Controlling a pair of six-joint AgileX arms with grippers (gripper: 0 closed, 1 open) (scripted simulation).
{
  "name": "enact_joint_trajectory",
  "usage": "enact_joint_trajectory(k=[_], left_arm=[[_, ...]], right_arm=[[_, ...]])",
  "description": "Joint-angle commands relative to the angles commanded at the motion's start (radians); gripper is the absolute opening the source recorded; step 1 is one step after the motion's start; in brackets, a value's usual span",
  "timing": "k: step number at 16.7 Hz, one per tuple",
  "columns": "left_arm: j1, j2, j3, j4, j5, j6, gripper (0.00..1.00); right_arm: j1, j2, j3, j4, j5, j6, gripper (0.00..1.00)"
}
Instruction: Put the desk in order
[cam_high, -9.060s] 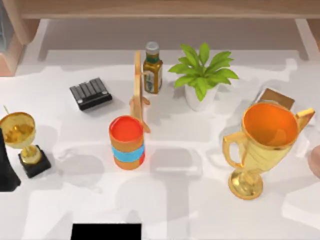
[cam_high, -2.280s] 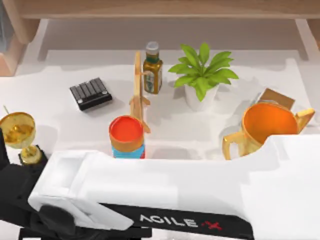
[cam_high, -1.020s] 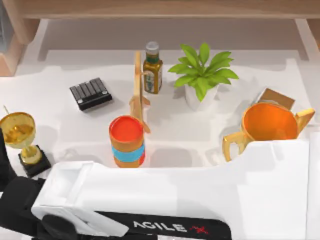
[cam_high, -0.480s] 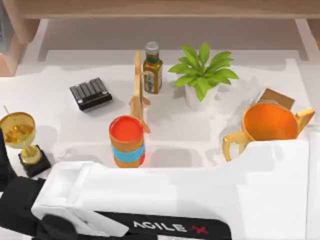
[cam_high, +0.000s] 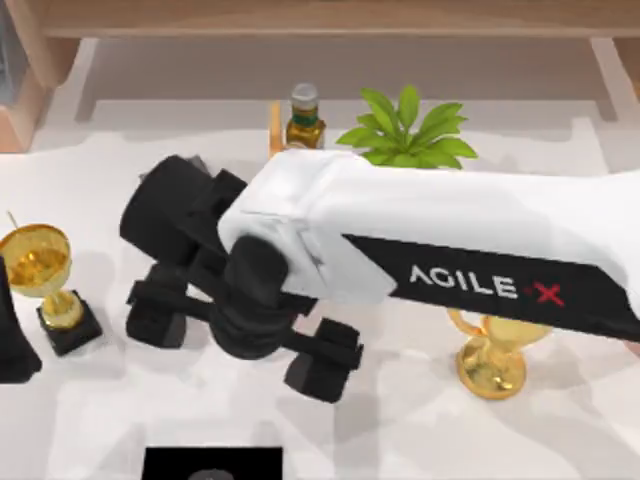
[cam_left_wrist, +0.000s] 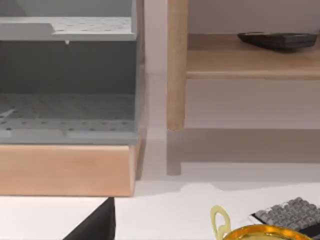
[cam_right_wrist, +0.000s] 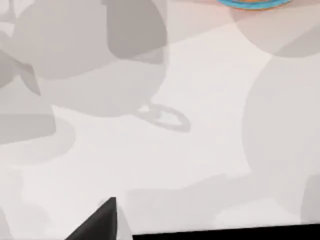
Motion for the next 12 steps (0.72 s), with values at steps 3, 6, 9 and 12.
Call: enact_joint_trajectory(k=[3,6,9,12], left_arm=[[0.000,0.000,0.000,0.000,0.000,0.000,1.00],[0.000,0.000,0.000,0.000,0.000,0.000,1.00],[0.000,0.000,0.000,0.000,0.000,0.000,1.00],[0.000,0.000,0.000,0.000,0.000,0.000,1.00]], right_arm=[[-0.175,-0.116,-0.101,0.190,-0.041,0.014,1.00],[-0.374,-0.231,-0.207,0.435,-0.099,0.034,1.00],[-0.597,-0.330,-0.326,0.717,-0.171,0.060,1.00],[-0.839,-0.404,-0.462,1.018,-0.253,0.091,1.00]])
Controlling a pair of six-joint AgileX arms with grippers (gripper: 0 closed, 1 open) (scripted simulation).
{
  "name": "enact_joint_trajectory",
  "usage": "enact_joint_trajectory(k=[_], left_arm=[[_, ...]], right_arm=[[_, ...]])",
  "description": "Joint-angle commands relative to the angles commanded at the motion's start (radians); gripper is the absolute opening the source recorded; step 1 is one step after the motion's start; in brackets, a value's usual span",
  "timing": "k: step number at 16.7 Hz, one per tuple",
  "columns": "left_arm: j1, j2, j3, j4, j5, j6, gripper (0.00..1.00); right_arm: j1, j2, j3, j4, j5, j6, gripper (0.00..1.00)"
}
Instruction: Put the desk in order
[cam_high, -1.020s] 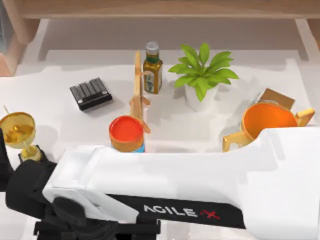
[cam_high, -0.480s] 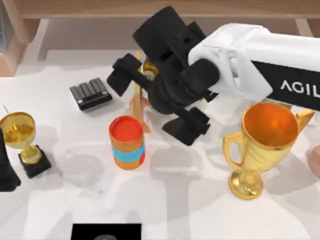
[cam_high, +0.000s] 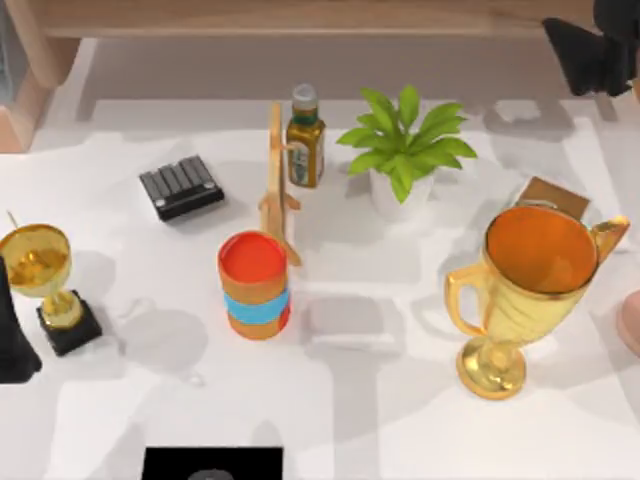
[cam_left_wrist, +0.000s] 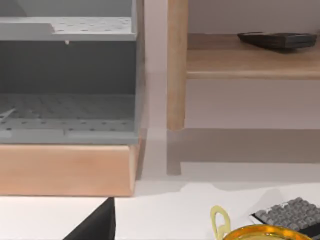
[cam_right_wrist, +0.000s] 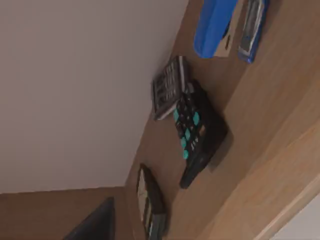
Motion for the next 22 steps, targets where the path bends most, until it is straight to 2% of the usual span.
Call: enact_joint_trajectory(k=[7,12,16,22], left_arm=[[0.000,0.000,0.000,0.000,0.000,0.000,1.00],[0.000,0.000,0.000,0.000,0.000,0.000,1.00],[0.000,0.000,0.000,0.000,0.000,0.000,1.00],[0.000,0.000,0.000,0.000,0.000,0.000,1.00]], right_arm=[[-0.575,-0.064,-0.359,0.689,-0.207,0.080,1.00],[-0.884,0.006,-0.588,1.083,-0.349,0.139,1.00],[-0.988,0.128,-0.710,1.291,-0.448,0.181,1.00],[-0.943,0.300,-0.764,1.401,-0.532,0.213,1.00]])
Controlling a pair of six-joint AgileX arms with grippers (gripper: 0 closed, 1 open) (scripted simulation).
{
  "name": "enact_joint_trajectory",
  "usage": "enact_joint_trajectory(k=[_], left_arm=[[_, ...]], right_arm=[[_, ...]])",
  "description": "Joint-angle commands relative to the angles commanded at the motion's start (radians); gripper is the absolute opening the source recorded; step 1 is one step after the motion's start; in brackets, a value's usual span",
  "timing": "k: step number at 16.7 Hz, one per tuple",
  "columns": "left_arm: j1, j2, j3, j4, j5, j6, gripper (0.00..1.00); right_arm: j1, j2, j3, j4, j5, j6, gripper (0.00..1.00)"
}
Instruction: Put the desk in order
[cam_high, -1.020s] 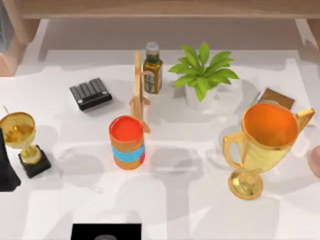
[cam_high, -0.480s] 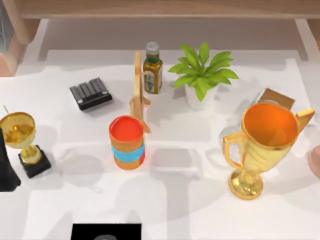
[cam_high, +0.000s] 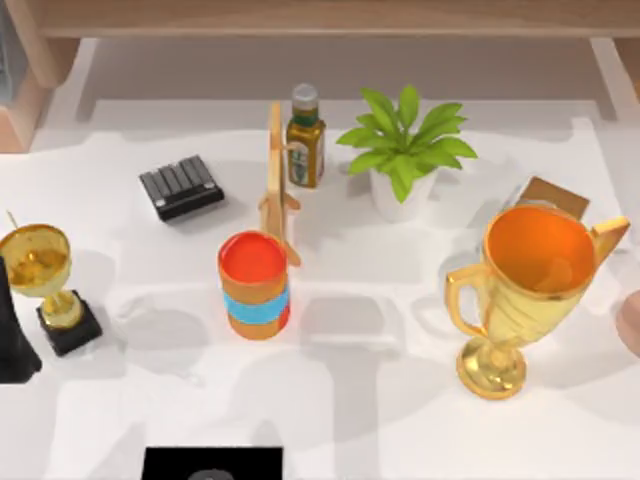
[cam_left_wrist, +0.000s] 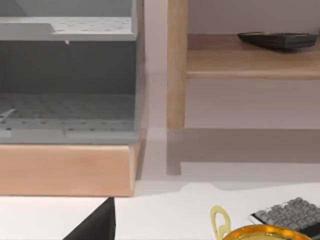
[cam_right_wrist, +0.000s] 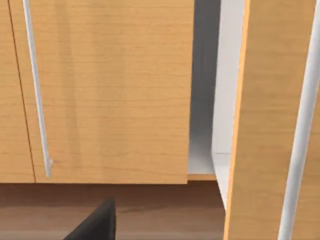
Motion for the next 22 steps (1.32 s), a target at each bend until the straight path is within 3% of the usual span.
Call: enact_joint_trajectory(k=[15,22], left_arm=[[0.000,0.000,0.000,0.000,0.000,0.000,1.00],[0.000,0.000,0.000,0.000,0.000,0.000,1.00]], right_arm=[[0.059,0.029,0.078,-0.051,0.060,-0.001,1.00],[0.059,0.029,0.078,-0.051,0.060,-0.001,0.47]])
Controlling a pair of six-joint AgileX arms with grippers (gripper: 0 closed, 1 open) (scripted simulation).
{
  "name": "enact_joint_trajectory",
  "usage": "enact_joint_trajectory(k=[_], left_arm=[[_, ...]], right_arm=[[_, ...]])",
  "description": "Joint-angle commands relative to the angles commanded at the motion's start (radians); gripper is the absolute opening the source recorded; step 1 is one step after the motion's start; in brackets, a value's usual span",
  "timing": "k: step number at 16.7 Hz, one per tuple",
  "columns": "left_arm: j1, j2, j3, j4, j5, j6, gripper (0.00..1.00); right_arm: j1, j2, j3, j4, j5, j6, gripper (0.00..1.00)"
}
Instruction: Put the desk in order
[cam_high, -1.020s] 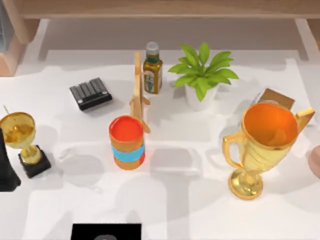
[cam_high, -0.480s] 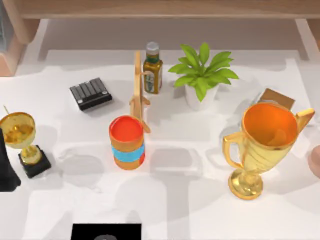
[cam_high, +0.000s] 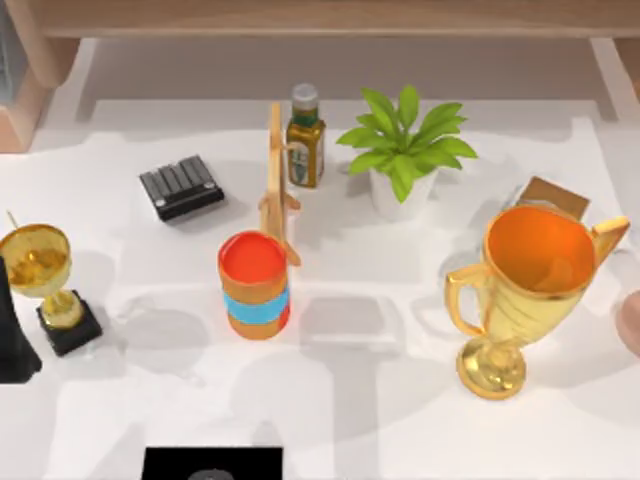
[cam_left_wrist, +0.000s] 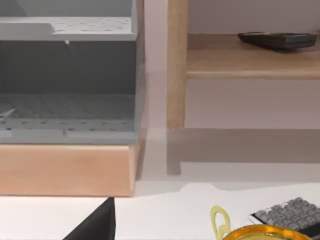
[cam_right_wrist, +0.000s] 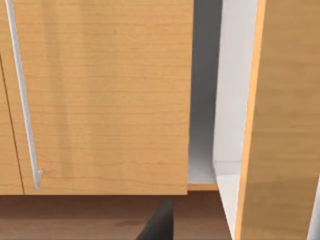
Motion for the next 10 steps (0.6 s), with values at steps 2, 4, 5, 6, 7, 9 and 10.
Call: enact_joint_trajectory(k=[2,4,5,6,7,9,10], left_arm=[[0.000,0.000,0.000,0.000,0.000,0.000,1.00],[0.000,0.000,0.000,0.000,0.000,0.000,1.00],[0.000,0.000,0.000,0.000,0.000,0.000,1.00],[0.000,0.000,0.000,0.000,0.000,0.000,1.00],[0.000,0.000,0.000,0.000,0.000,0.000,1.00],[0.000,0.000,0.000,0.000,0.000,0.000,1.00],[0.000,0.000,0.000,0.000,0.000,0.000,1.00]], right_arm=[[0.000,0.000,0.000,0.000,0.000,0.000,0.32],[0.000,0.000,0.000,0.000,0.000,0.000,0.17],[0.000,0.000,0.000,0.000,0.000,0.000,0.10],[0.000,0.000,0.000,0.000,0.000,0.000,0.02],[0.000,0.000,0.000,0.000,0.000,0.000,0.00],[0.000,0.000,0.000,0.000,0.000,0.000,0.00],[0.000,0.000,0.000,0.000,0.000,0.000,0.00]])
